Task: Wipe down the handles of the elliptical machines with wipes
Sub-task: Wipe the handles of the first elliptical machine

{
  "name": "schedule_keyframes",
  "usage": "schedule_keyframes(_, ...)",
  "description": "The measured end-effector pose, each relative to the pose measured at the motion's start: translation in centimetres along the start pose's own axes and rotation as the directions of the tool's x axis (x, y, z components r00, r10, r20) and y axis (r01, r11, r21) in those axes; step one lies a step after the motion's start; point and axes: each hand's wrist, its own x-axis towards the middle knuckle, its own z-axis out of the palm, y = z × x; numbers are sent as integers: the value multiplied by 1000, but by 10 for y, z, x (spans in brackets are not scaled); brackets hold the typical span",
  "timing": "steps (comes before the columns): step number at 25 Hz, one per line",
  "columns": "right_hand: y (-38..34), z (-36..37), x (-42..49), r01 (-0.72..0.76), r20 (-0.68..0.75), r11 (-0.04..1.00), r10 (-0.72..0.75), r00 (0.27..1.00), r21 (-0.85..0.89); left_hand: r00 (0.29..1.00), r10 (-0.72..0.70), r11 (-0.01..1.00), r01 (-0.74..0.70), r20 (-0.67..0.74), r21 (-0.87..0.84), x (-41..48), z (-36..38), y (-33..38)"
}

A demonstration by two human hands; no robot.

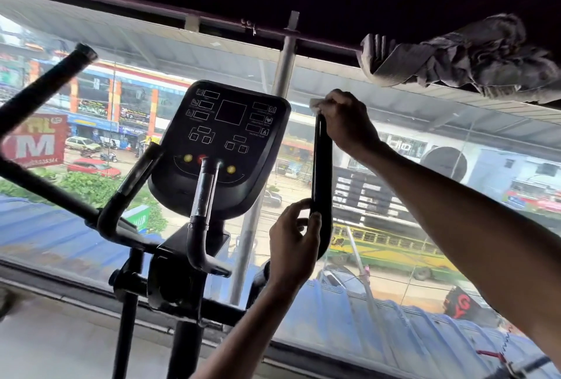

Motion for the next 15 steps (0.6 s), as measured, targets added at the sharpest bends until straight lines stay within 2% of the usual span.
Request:
schedule_keyframes(2, 0, 4, -11, -18, -43, 999, 19, 999, 28, 1000, 2, 1000, -1, -7, 14, 1, 0, -1)
schedule_keyframes(6, -9, 6, -34, -152, -117, 981, 166, 979, 118, 1000, -6, 1000, 6, -22, 15, 2, 1, 1)
schedule_keyframes(9, -21, 0, -62, -152, -145, 965, 185, 972, 212, 1000, -13, 1000, 13, -22, 20, 2, 2, 2)
schedule_keyframes(15, -46, -8, -114, -176, -176, 940, 233, 956, 292, 998, -50, 998, 51, -26, 33, 1, 0, 3)
